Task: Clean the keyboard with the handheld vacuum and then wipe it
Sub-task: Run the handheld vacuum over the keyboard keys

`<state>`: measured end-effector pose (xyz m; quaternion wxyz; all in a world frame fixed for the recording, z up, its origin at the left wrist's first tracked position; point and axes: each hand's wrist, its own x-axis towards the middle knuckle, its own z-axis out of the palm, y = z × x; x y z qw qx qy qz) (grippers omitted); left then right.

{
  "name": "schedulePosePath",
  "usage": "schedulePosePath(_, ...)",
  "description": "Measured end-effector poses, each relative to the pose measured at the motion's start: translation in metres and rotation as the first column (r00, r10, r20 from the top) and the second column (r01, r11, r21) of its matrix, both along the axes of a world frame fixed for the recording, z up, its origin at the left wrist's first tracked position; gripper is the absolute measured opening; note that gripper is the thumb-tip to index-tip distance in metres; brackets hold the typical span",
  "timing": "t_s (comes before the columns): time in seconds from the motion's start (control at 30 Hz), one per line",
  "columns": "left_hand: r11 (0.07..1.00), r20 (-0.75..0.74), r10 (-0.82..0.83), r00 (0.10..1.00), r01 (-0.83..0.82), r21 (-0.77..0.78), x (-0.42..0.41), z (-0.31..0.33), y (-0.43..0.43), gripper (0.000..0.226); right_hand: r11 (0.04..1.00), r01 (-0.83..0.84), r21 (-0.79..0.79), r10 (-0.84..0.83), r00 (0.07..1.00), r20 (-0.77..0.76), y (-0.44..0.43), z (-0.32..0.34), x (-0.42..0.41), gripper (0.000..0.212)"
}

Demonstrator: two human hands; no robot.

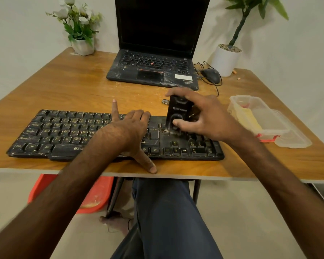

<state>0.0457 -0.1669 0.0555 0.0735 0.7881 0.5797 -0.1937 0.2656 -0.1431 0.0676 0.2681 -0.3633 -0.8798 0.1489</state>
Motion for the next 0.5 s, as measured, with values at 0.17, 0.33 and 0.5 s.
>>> schedulePosePath(0.17,1.0,0.017,0.0,1.0,-0.001,0.007,-0.003,0.0,0.0,0.154,0.996,0.037,0.078,-0.044,0.995,0.092,0.009,0.006,-0.003,0.064)
schedulePosePath(0.33,1.0,0.025,0.001,1.0,-0.001,0.012,-0.001,-0.001,-0.001,0.154,0.994,-0.097,0.04,0.092,0.99,0.109,-0.004,0.003,-0.01,0.063)
schedulePosePath(0.5,1.0,0.022,0.0,1.0,-0.001,0.021,-0.002,0.0,-0.001,0.155,0.992,-0.002,0.125,-0.014,0.991,0.131,0.012,0.001,-0.012,0.064)
